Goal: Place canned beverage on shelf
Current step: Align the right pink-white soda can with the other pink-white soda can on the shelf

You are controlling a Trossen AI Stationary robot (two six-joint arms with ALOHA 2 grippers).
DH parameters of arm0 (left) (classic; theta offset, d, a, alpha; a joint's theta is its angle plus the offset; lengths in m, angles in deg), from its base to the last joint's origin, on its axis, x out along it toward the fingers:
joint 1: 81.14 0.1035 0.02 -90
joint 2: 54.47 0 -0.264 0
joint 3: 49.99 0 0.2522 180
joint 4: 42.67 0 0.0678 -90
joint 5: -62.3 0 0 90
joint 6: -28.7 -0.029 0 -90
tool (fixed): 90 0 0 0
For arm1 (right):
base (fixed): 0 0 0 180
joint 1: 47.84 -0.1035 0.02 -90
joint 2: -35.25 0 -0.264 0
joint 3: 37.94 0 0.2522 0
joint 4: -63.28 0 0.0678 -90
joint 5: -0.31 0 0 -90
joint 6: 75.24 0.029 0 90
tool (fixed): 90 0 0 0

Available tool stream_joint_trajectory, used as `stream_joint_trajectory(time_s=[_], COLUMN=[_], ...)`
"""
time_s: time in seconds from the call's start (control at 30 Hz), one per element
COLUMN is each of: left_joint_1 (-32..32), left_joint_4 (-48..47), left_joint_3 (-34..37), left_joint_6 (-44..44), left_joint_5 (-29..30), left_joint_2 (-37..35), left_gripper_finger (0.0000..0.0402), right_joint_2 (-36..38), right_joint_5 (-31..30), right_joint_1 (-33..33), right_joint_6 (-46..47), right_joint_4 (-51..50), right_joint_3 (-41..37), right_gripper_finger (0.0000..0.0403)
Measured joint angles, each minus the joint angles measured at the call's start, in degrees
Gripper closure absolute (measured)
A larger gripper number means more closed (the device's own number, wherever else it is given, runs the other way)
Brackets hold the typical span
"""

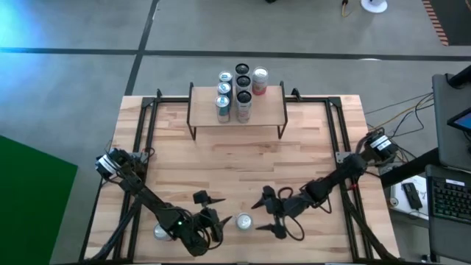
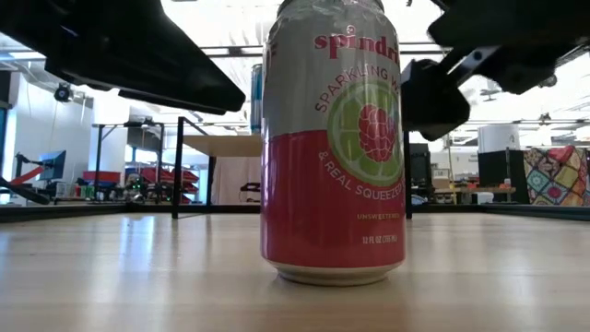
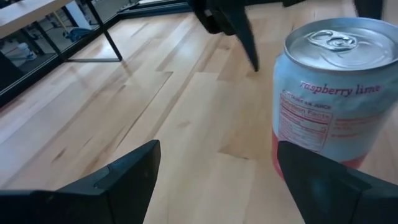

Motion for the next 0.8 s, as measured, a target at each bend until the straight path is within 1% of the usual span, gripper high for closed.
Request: stream_joint_trajectory(time_s=[0.1,0.23,0.47,0.53,0.63,0.8], left_joint_1=[0.0,0.0,0.0,0.0,0.0,0.0], left_joint_4=[0.0,-0.2,-0.6,-0.6,-1.0,-1.5], left_joint_3=[0.0,0.0,0.0,0.0,0.0,0.0], left_joint_6=[0.0,0.0,0.0,0.1,0.4,1.0], left_joint_5=[0.0,0.0,0.1,0.2,1.3,1.6], left_joint_2=[0.0,0.0,0.0,0.0,-0.1,-0.1], left_gripper_finger=[0.0094,0.0094,0.0094,0.0094,0.0094,0.0094], right_joint_2=[-0.1,-0.1,-0.4,-1.4,-3.8,-6.3], right_joint_5=[1.3,5.8,6.1,6.6,9.2,10.3], right_joint_1=[0.6,0.9,1.9,2.3,2.9,3.2], right_joint_6=[-1.5,-3.5,-4.3,-4.2,-3.5,-4.0], right_joint_4=[1.9,5.9,7.5,9.1,12.0,12.0], right_joint_3=[-0.1,-0.1,-0.1,0.0,0.4,1.8], right_gripper_finger=[0.0021,0.0019,0.0019,0.0019,0.0019,0.0019])
